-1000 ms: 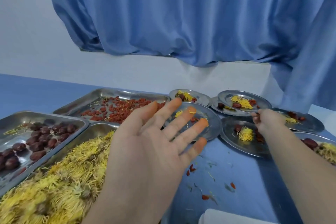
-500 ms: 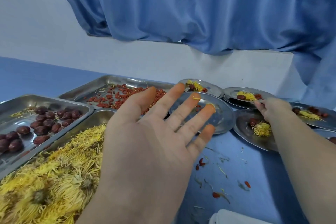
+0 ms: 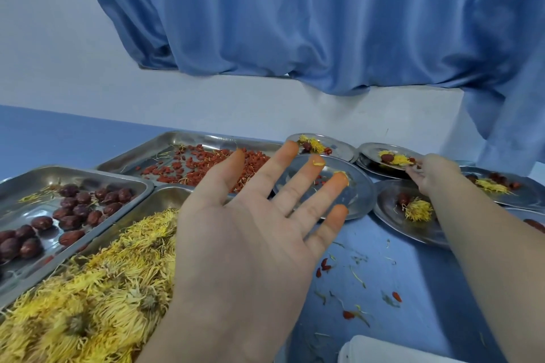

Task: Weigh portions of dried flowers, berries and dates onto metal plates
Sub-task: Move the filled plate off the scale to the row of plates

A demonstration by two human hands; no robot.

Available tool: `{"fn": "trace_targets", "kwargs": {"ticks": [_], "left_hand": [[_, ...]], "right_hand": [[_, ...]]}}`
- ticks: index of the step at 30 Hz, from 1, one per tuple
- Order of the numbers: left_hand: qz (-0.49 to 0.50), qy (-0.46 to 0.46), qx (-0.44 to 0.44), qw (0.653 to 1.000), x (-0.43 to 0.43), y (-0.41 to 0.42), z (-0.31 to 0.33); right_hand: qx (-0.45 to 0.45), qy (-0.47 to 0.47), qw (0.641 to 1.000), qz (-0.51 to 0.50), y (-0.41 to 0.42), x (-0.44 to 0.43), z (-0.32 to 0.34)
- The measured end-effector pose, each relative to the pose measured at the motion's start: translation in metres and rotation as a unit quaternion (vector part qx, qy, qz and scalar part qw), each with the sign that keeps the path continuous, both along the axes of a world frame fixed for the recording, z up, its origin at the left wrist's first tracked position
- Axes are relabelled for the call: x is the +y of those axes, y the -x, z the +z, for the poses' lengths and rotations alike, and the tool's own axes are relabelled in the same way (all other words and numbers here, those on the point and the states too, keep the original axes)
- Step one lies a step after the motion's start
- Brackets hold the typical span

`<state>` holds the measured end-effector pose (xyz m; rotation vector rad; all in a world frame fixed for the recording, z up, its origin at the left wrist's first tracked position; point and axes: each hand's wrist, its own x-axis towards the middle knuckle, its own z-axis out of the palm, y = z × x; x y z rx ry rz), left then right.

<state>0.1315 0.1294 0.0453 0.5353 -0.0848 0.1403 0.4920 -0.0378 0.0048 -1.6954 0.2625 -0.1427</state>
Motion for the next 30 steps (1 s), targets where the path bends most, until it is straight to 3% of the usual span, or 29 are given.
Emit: {"fn": "trace_targets", "kwargs": {"ticks": [2, 5, 8, 11, 15, 22, 27, 30], "left_hand": [[0.0, 0.0, -0.001, 1.0, -0.003, 0.001, 0.001], [0.004, 0.005, -0.006, 1.0, -0.005, 0.003, 0.0], [-0.004, 0.015, -0.025, 1.0, -0.006, 0.005, 0.002], [0.005, 0.018, -0.024, 1.0, -0.01, 0.008, 0.007], [0.002, 0.004, 0.004, 1.0, -0.036, 0.016, 0.014], [-0.088, -0.083, 0.001, 0.993, -0.102, 0.042, 0.023], [-0.147, -0.11, -0.039, 0.982, -0.133, 0.074, 0.014], [-0.148, -0.09, -0.011, 0.985, -0.132, 0.091, 0.002]], "right_hand": [[-0.003, -0.011, 1.0, 0.007, 0.012, -0.001, 0.005], [0.0, 0.068, 0.997, 0.029, 0.033, -0.001, 0.009], [-0.005, -0.153, 0.987, 0.054, 0.059, -0.001, 0.026], [0.027, -0.201, 0.977, 0.066, 0.091, -0.005, 0.04], [0.036, -0.206, 0.969, 0.133, 0.152, -0.023, 0.057], [0.004, -0.227, 0.953, 0.202, 0.262, -0.103, 0.081], [-0.01, -0.183, 0.963, 0.199, 0.328, -0.18, 0.091], [-0.028, -0.112, 0.977, 0.177, 0.358, -0.22, 0.094]]}}
